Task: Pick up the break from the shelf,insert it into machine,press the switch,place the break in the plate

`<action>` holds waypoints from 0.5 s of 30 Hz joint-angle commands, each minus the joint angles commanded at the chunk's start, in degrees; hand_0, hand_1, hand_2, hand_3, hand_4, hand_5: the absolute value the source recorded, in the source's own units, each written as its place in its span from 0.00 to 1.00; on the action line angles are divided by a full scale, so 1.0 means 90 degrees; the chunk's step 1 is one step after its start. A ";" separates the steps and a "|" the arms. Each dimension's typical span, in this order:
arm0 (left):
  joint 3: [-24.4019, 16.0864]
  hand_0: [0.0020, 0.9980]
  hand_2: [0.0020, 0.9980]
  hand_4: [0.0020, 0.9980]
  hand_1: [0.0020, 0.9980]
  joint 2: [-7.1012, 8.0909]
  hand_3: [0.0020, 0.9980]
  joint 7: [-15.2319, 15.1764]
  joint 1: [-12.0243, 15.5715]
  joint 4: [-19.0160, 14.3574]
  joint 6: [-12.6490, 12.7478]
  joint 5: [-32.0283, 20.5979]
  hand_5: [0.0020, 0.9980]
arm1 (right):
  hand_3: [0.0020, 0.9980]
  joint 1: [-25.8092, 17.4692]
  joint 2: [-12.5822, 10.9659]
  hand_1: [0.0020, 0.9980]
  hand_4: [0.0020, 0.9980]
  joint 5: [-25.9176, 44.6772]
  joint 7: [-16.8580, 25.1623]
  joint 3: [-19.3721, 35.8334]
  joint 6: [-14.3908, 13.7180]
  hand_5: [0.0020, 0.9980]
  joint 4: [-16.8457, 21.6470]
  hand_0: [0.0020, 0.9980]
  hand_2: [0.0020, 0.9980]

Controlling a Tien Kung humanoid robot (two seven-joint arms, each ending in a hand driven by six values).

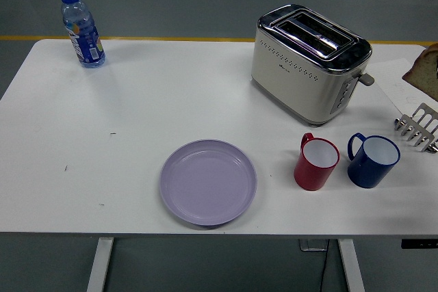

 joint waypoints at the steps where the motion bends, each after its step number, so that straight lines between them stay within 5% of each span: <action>1: -0.0006 0.72 0.82 0.43 0.79 0.0000 0.73 0.0002 0.0003 0.0000 0.0000 0.0008 0.96 | 0.46 0.0021 -0.0017 0.33 0.50 0.0060 0.0018 -0.0002 -0.0038 0.00 0.0053 0.33 0.40; 9: -0.0057 0.72 0.82 0.43 0.79 0.0000 0.73 0.0022 0.0023 0.0000 -0.0012 0.0100 0.96 | 0.45 0.0566 -0.0118 0.31 0.48 0.1253 0.0516 -0.0118 -0.0705 0.00 0.0561 0.28 0.38; 15: 0.0047 0.72 0.81 0.44 0.79 0.0000 0.73 0.0016 0.0010 0.0000 -0.0002 -0.0001 0.96 | 0.46 0.1393 0.0047 0.31 0.48 0.2192 0.0771 -0.0590 -0.0932 0.00 0.0296 0.27 0.38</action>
